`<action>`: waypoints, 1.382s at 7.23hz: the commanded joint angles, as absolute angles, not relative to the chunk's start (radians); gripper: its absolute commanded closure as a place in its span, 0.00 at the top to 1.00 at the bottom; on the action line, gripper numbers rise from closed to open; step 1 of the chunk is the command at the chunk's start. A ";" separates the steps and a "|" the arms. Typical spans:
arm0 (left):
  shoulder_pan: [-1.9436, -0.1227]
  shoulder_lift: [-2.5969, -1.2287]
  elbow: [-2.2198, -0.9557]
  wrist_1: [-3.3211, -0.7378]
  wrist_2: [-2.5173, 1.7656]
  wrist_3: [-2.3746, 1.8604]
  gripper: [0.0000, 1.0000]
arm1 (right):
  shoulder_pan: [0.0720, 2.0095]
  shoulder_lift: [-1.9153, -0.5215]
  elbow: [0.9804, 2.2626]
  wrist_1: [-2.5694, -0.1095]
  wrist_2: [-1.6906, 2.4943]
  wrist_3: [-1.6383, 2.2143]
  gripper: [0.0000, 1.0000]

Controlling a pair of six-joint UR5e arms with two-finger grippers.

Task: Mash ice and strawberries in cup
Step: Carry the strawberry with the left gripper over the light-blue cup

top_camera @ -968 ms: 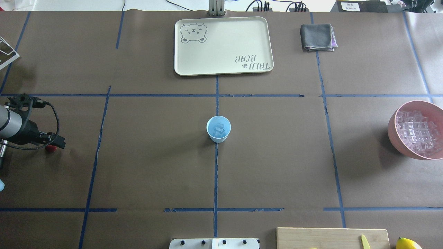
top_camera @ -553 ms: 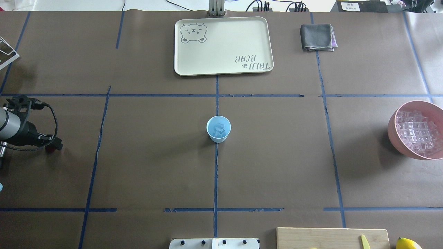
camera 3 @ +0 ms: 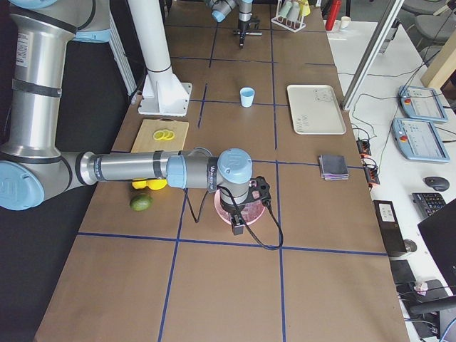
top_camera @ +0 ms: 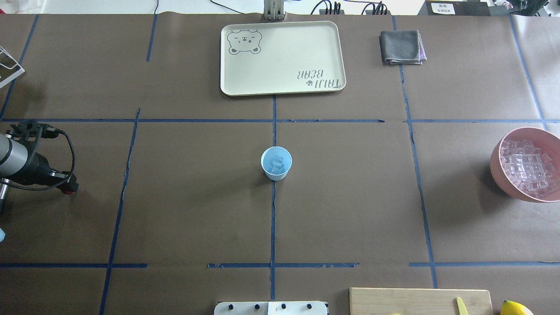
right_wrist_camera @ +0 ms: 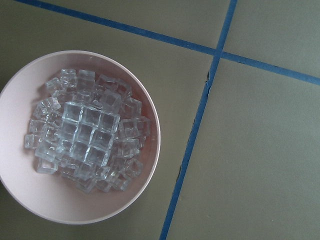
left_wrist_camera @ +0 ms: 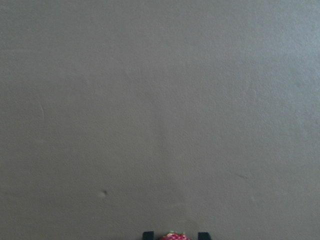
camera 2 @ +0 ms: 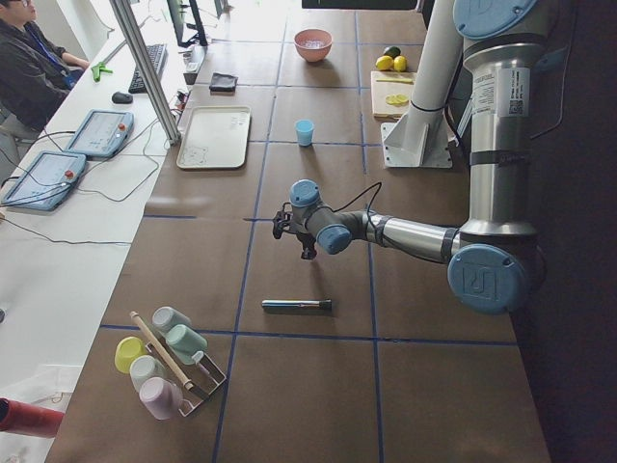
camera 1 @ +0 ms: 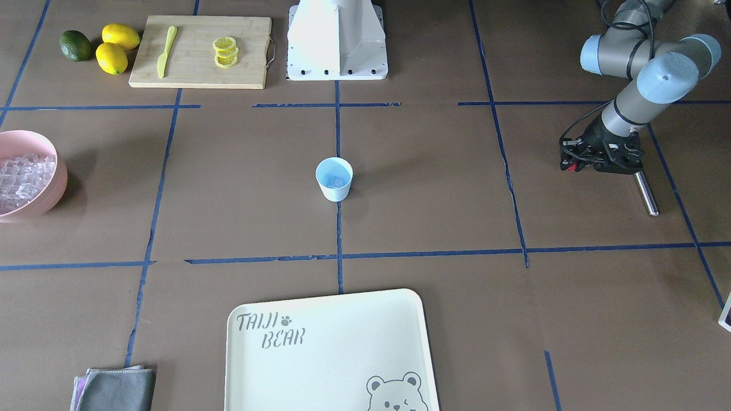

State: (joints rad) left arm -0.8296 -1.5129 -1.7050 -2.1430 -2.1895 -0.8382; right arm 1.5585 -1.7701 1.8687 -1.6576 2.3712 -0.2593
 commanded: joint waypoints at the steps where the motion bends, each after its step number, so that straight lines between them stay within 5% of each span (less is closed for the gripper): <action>1: -0.836 -1.572 -1.715 -2.111 -2.210 -0.898 0.00 | 1.559 -1.770 1.870 -1.658 2.372 -0.259 0.99; 6: -0.822 -2.099 -1.749 -1.572 -2.203 -1.136 0.00 | 1.562 -1.772 1.865 -1.658 2.370 -0.259 0.99; 10: -0.625 -2.405 -1.602 -1.552 -2.034 -1.420 0.00 | 1.565 -1.772 1.865 -1.658 2.370 -0.258 0.99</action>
